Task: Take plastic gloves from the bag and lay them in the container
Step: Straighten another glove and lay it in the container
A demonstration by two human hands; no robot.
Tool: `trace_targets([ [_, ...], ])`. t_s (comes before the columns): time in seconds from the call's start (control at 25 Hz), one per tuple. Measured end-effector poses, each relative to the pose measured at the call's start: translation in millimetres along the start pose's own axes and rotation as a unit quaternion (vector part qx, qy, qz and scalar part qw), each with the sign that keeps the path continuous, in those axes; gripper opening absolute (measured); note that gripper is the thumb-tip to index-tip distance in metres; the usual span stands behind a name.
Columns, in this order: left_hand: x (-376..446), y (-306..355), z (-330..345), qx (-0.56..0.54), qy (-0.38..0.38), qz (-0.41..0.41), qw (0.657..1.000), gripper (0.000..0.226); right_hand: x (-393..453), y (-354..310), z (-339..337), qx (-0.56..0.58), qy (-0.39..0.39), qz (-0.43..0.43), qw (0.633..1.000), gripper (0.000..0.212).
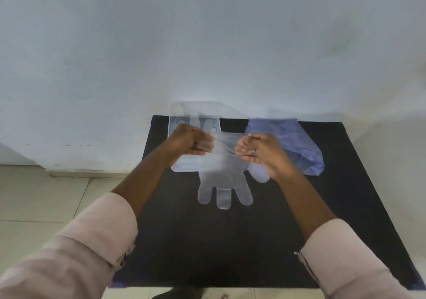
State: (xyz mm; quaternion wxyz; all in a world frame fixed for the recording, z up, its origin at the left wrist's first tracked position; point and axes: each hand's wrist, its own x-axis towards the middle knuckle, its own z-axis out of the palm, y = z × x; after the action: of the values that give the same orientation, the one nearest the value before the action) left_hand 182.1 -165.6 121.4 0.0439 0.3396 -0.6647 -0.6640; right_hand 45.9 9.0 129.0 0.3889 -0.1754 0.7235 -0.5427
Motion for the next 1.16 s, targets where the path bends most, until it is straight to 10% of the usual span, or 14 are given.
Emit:
trace_targets([
  [0.36, 118, 75, -116, -0.014, 0.085, 0.042, 0.995, 0.015, 152, -107, 74, -0.02, 0.037, -0.044, 0.998, 0.016],
  [0.68, 116, 76, -125, -0.041, 0.173, 0.293, 0.939, 0.02, 169, -113, 94, 0.051, 0.115, -0.319, 0.939, 0.023],
  [1.16, 140, -77, -68, 0.25, 0.208, 0.099, 0.94, 0.026, 184, 55, 122, -0.17, 0.108, -0.164, 0.966, 0.016],
])
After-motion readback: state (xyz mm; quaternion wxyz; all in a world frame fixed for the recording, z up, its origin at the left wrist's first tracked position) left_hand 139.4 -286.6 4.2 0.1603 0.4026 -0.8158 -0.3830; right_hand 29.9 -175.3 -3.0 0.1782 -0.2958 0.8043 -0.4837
